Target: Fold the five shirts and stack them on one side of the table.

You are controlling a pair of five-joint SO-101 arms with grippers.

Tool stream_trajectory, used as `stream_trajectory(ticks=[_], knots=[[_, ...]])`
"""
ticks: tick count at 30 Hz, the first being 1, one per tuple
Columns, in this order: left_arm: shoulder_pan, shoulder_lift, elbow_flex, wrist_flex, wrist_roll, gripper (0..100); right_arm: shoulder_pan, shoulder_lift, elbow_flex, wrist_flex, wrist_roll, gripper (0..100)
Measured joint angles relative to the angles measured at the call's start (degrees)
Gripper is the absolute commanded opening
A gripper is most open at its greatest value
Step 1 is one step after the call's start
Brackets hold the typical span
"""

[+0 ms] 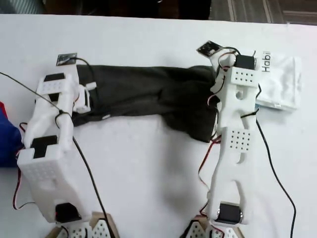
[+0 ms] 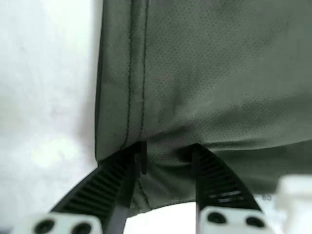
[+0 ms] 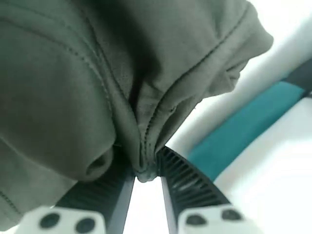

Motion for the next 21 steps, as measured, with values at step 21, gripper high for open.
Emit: stream_trajectory(ticks=[21], knots=[[0.0, 0.0, 0.0, 0.0, 0.0, 17, -2.64, -4.4, -4.75, -14.95, -31.38, 21.5]])
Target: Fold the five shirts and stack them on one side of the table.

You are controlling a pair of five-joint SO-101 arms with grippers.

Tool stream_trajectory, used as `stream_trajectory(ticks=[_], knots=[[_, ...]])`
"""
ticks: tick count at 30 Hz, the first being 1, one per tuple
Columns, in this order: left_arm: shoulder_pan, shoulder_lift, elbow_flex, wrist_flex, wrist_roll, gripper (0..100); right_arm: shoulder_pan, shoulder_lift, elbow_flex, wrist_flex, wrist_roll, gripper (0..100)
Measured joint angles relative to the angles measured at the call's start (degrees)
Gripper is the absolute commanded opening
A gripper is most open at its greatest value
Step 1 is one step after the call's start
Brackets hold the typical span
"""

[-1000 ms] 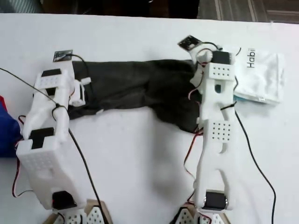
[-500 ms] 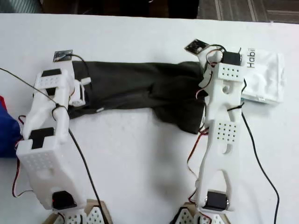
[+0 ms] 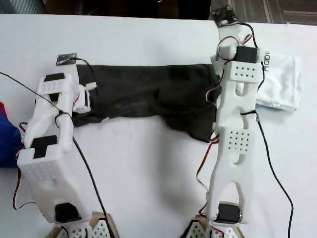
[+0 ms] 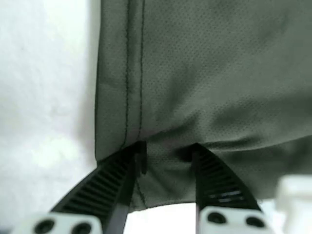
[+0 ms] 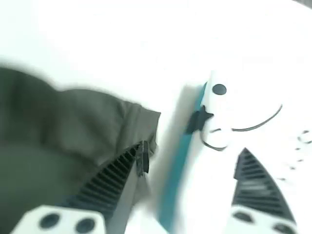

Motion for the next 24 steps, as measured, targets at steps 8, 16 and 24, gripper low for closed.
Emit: stream_trajectory(ticks=[8, 16, 24], knots=[[0.0, 0.0, 0.0, 0.0, 0.0, 17, -2.64, 8.44, 0.09, -1.58, -3.69, 18.2], [0.0, 0.0, 0.0, 0.0, 0.0, 17, -3.16, 13.63, -0.35, -7.82, -3.25, 18.1], [-0.53, 0.0, 0.0, 0.0, 0.0, 17, -3.25, 14.24, -1.14, -8.97, -3.34, 18.3]])
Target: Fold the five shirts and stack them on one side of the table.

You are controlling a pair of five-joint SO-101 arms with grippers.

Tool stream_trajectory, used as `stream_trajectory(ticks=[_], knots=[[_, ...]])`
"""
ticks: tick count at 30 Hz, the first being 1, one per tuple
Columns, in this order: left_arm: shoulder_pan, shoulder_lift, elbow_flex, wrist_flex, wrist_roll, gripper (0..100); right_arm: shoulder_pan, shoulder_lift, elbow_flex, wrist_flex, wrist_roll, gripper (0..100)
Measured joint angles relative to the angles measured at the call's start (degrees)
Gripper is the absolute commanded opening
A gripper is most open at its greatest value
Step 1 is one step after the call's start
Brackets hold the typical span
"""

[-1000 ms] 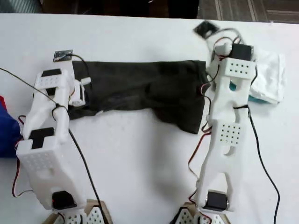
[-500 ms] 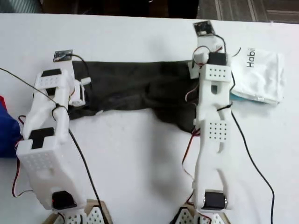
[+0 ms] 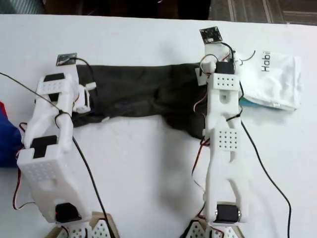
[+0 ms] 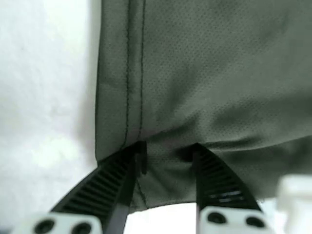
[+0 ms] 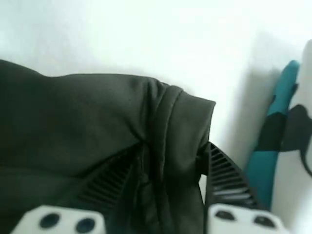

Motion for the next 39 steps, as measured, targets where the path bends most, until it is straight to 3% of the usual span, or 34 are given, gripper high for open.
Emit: stream_trajectory(ticks=[5, 12, 24, 32, 39], knots=[[-0.79, 0.0, -0.09, 0.79, 0.0, 17, -0.09, 0.18, -1.85, 0.35, 0.0, 18.3], [-2.11, 0.0, -0.09, 0.79, 0.0, 17, -1.49, 0.0, -5.1, 11.25, 0.0, 18.3], [-4.84, 0.0, -0.09, 0.79, 0.0, 17, -11.69, -7.12, -5.27, 23.3, 0.0, 18.3], [-5.19, 0.0, -0.09, 0.79, 0.0, 17, -18.2, -9.32, -5.27, 23.65, 0.09, 18.3], [-5.19, 0.0, -0.09, 0.79, 0.0, 17, -17.58, -4.31, -5.45, 18.64, 0.09, 18.1]])
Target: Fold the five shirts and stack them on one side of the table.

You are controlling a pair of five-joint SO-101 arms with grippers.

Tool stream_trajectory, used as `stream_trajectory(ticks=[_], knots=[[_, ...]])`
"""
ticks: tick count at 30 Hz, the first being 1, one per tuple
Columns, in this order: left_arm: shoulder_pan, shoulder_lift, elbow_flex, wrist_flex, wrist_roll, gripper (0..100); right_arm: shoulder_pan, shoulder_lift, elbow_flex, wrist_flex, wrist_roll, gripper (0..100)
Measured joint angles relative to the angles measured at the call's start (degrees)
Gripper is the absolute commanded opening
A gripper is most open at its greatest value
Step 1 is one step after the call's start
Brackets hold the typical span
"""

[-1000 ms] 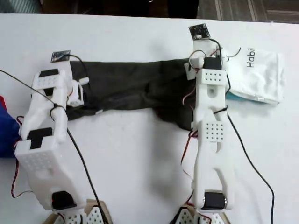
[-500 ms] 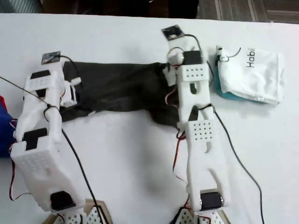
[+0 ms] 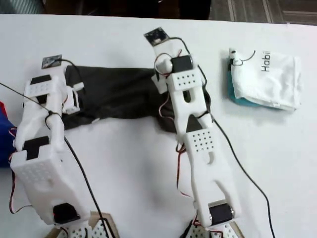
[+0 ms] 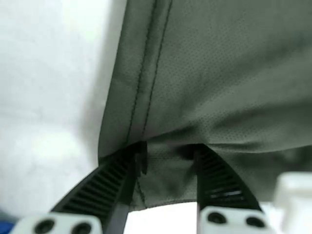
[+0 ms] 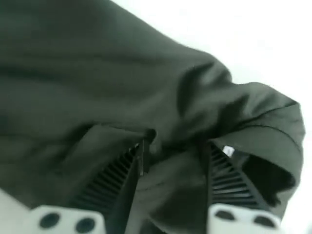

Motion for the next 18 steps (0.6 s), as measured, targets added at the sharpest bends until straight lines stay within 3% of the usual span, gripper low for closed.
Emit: stream_trajectory(ticks=[8, 14, 18], knots=[[0.0, 0.0, 0.0, 0.0, 0.0, 17, 9.05, 0.53, 0.0, -8.0, 6.59, 18.1], [0.0, 0.0, 0.0, 0.0, 0.0, 17, 16.79, 0.53, 0.0, -13.27, 6.95, 18.1], [0.0, 0.0, 0.0, 0.0, 0.0, 17, 17.76, -1.32, 0.09, -13.01, 6.95, 18.1]])
